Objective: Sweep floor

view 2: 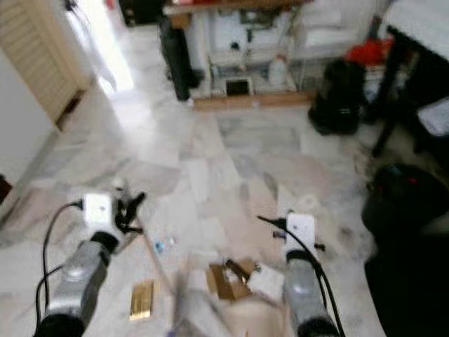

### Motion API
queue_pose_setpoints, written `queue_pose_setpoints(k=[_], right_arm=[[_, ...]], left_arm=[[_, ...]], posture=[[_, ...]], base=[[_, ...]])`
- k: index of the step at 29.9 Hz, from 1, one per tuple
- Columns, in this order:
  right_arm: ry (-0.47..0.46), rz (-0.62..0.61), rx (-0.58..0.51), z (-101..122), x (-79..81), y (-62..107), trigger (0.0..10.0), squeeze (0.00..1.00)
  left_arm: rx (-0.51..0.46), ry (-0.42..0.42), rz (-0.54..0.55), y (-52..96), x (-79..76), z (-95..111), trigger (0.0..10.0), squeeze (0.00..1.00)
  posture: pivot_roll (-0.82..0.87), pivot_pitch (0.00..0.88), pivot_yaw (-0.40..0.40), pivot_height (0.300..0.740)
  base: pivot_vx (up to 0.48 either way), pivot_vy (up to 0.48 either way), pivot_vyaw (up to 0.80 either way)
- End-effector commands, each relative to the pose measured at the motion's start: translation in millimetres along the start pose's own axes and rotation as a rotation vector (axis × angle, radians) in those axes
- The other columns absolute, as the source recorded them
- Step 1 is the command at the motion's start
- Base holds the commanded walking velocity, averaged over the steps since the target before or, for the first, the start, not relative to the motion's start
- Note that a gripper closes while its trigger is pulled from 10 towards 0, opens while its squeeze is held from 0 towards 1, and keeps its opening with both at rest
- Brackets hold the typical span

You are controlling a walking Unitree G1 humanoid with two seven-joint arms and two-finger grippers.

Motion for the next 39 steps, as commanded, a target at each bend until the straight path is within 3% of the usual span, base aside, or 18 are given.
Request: queue_pose_setpoints(k=[1,17,25,39], right_arm=[[0.003,0.026,0.007,-2,9.4,1.7,10.0,0.0],[0.007,0.038,0.02,-4,10.0,2.8,10.0,0.0],[0.008,0.045,0.021,-5,9.7,4.0,10.0,0.0],[-0.005,0.09,0.032,-7,16.8,5.8,10.0,0.0]], left_arm=[[0.008,-0.029,0.027,3.8,12.2,-2,10.0,0.0],[0.042,-0.098,-0.026,3.5,8.5,-9,10.0,0.0],[0.094,-0.045,-0.096,6.0,-3.2,-23,10.0,0.0],[0.09,0.074,-0.115,3.4,-1.7,-24,10.0,0.0]], posture=[[0.07,0.027,0.068,0.74],[0.06,0.035,0.065,0.74],[0.05,0.042,0.065,0.74],[0.05,0.048,0.06,0.74]], base=[[0.0,0.0,0.0],[0.0,0.0,0.0],[0.0,0.0,0.0],[0.0,0.0,0.0]])
Point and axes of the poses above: a point about 5 cm out from each wrist's last joint towards the gripper, its own y axis pointing back from the gripper into the wrist, its own z axis along the axis of the wrist's last joint, x = y × z, the point moved 3 cm from there along -y, pointing out of the wrist towards the gripper, and after that the axes turned 8 degrees about -y, right-handed, at the moved point
